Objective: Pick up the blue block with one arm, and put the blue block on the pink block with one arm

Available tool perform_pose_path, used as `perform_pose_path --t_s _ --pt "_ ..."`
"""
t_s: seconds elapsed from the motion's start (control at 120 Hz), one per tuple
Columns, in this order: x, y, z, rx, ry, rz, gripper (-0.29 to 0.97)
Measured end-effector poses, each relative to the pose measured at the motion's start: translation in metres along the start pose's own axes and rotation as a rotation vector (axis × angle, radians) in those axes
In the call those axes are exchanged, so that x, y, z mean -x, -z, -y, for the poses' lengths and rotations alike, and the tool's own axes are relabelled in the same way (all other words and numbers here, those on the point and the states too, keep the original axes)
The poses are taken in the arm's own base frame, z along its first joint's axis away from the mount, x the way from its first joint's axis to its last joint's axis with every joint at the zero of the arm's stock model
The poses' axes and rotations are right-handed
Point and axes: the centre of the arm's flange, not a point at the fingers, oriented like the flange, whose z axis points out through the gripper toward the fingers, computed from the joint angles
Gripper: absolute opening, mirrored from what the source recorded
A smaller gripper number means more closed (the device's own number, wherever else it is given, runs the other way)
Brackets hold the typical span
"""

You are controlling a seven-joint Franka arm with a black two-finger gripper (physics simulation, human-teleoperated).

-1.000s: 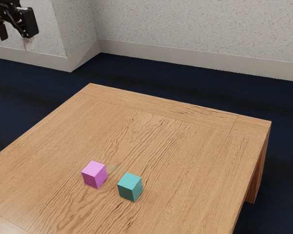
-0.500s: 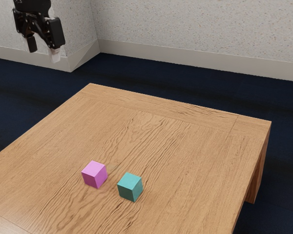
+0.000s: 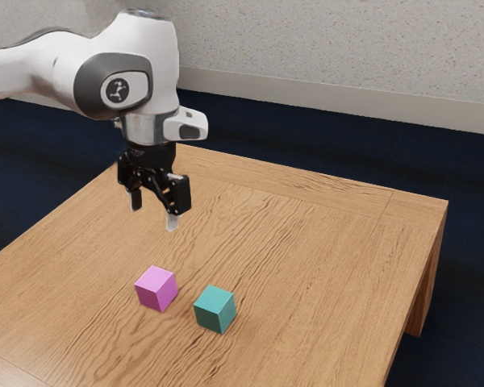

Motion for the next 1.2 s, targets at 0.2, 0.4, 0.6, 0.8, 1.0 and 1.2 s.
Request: perform_pose_path --t_s 0.2,0.4,0.6,0.8,1.0,1.2 --pt "-0.014 -0.068 -0.005 0.05 0.046 -0.037 0.68" --pt "-0.034 -0.128 -0.013 0.091 0.077 -0.044 0.68" --pt "-0.053 -0.17 -0.026 0.111 0.078 -0.041 0.68" --pt "-0.071 -0.194 -0.027 0.114 0.084 -0.046 0.68" --pt "-0.089 -0.223 -0.028 0.118 0.083 -0.021 0.68" --pt "-0.097 -0.255 -0.029 0.098 0.072 0.01 0.68"
